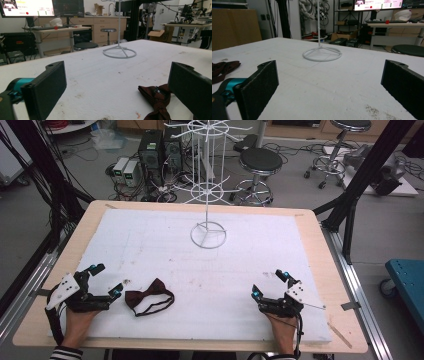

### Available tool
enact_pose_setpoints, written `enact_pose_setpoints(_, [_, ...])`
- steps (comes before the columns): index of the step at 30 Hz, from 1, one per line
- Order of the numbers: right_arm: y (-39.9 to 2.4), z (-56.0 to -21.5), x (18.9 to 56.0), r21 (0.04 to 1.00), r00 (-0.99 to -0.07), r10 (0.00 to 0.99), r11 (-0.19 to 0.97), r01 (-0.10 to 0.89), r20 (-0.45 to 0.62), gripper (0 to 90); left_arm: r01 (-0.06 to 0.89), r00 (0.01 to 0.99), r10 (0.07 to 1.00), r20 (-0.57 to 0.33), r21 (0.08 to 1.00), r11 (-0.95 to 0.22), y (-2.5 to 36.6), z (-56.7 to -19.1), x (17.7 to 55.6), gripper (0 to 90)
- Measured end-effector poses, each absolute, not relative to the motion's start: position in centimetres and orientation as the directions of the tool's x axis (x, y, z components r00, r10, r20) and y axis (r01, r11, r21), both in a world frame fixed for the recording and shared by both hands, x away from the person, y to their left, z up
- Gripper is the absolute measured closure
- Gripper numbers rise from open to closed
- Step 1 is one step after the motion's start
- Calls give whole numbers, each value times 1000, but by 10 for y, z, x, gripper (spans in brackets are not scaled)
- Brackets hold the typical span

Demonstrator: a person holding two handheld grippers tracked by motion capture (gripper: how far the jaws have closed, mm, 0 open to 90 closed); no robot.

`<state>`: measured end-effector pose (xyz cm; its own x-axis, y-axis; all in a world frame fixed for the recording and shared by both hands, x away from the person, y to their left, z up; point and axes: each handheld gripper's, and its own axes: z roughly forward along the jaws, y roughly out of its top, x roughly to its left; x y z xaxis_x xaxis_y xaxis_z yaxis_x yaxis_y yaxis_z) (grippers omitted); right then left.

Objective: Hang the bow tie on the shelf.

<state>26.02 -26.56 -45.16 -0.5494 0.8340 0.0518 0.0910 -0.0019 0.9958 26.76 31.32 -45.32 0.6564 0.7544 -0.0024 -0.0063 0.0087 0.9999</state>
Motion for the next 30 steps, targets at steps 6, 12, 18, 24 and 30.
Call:
enact_pose_setpoints(6, [-266,-452,260,996,-548,835,-6,85,52,6,-12,656,755,12,1000,-5,312,-453,267,26])
enact_pose_setpoints(12, [-266,-452,260,996,-548,835,-8,86,54,6,-12,656,754,11,1000,-5,312,-453,267,26])
enact_pose_setpoints(18, [-266,-452,260,996,-547,835,-6,87,53,6,-10,662,750,6,1000,1,313,-453,267,25])
enact_pose_setpoints(24, [-266,-452,260,996,-547,835,-5,87,52,6,-15,665,747,-1,1000,14,315,-446,267,25])
enact_pose_setpoints(30, [-266,-452,260,996,-548,835,-8,87,55,6,-4,686,727,23,1000,-28,313,-432,268,25])
